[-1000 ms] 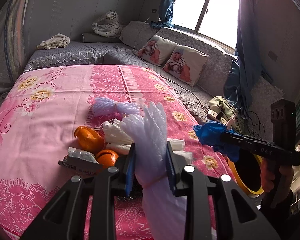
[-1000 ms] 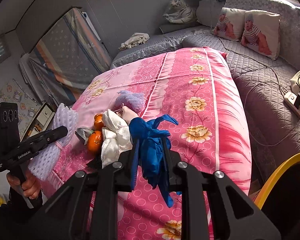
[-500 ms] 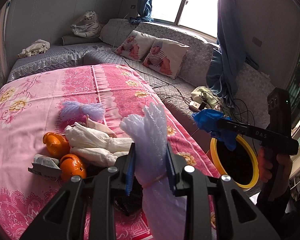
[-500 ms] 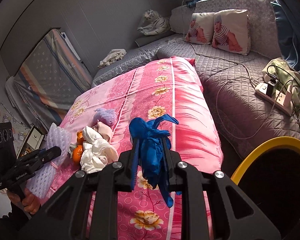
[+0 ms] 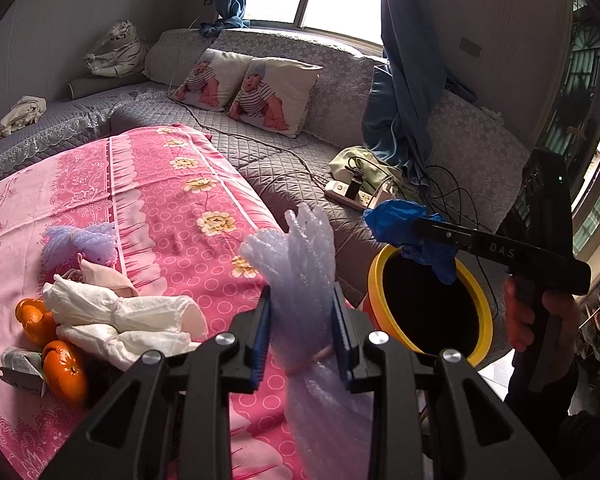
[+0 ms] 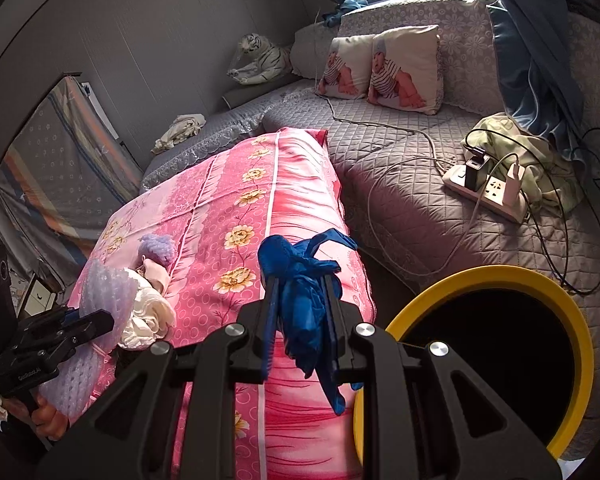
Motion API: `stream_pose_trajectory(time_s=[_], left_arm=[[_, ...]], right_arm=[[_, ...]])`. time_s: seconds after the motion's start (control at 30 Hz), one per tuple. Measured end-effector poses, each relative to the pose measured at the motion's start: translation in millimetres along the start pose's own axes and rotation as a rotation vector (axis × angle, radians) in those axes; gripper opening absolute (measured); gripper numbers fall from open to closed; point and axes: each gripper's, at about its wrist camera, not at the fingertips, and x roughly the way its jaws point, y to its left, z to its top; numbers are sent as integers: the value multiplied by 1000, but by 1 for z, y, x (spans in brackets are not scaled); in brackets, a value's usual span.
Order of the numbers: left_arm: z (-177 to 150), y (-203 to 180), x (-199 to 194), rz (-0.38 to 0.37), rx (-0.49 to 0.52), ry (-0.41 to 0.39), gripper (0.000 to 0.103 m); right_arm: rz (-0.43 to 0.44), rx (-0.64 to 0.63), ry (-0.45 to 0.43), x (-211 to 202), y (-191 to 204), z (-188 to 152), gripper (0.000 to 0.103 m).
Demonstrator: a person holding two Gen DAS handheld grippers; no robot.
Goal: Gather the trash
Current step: 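Carry the blue glove and white foam net over the bin with both tools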
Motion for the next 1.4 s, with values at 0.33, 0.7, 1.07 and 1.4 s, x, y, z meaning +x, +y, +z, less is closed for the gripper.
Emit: stream_pose_trajectory(time_s=[0.33, 0.7, 1.07, 1.4], left_arm=[[9, -45, 35, -91, 73, 29, 26], [16, -91, 85, -186, 108, 105, 26], [16, -126, 120, -240, 137, 158, 26], [15, -142, 146, -259, 145, 196, 26]], right_arm=[[-98, 99, -97, -37, -51, -2, 19], [-227, 176, -132, -61, -96, -11, 19], [-264, 235, -123, -61, -123, -21, 19], [-287, 267, -103, -54, -137, -26, 19]])
